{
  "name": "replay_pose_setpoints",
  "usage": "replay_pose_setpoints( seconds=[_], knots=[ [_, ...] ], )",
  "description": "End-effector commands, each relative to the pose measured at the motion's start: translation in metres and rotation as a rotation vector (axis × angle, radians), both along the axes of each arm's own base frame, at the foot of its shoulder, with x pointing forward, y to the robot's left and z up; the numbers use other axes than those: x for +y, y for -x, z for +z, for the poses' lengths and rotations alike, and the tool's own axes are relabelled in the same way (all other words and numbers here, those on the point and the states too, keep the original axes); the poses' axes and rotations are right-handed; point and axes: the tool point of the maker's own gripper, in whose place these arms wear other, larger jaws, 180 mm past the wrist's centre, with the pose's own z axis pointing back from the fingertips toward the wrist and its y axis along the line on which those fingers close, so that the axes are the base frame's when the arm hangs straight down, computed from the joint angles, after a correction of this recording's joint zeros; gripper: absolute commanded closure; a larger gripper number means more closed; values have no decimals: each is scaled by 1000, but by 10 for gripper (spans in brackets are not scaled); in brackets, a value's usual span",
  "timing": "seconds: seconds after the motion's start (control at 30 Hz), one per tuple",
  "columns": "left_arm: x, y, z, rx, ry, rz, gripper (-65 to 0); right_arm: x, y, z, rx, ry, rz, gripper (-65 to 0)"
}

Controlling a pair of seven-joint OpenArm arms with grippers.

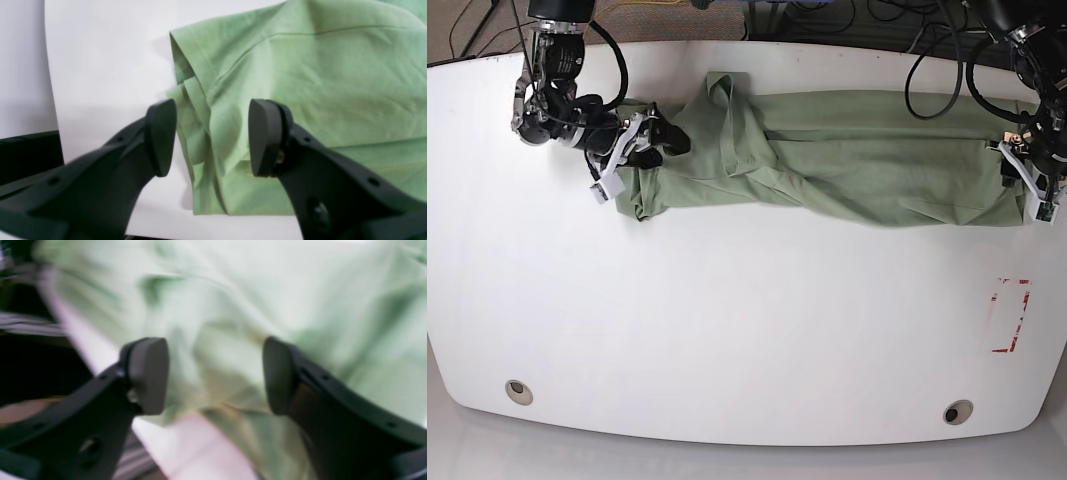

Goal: Layout the t-shirt on the table in an organized manner, then fold the t-shirt properly
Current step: 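Open the right gripper to release its end of the strip, then close the left gripper again on the strip's end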

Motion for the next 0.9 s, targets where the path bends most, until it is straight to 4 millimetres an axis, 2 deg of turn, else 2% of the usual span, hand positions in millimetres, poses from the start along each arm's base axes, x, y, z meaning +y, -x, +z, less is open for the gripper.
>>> replay_pose_setpoints(
  seconds=[0.0,0.23,0.43,0.57,0.87],
  knots=[
    [11,-3,14,-45,-21,19,-312,-2,-11,8,-54,11,-8,-357],
    [16,6,-3,-23,37,80,-314,-13,-14,-7,-49,86,-31,-339],
    [20,6,-20,2,91,114,-315,-17,-12,-23,-11,62,-69,-339],
    [27,11,-24,1,115,152,-317,-18,-13,-25,-13,52,-83,-339],
    [19,9,-39,-10,239,168,-317,-18,-10,-26,-6,52,-83,-338]
  ],
)
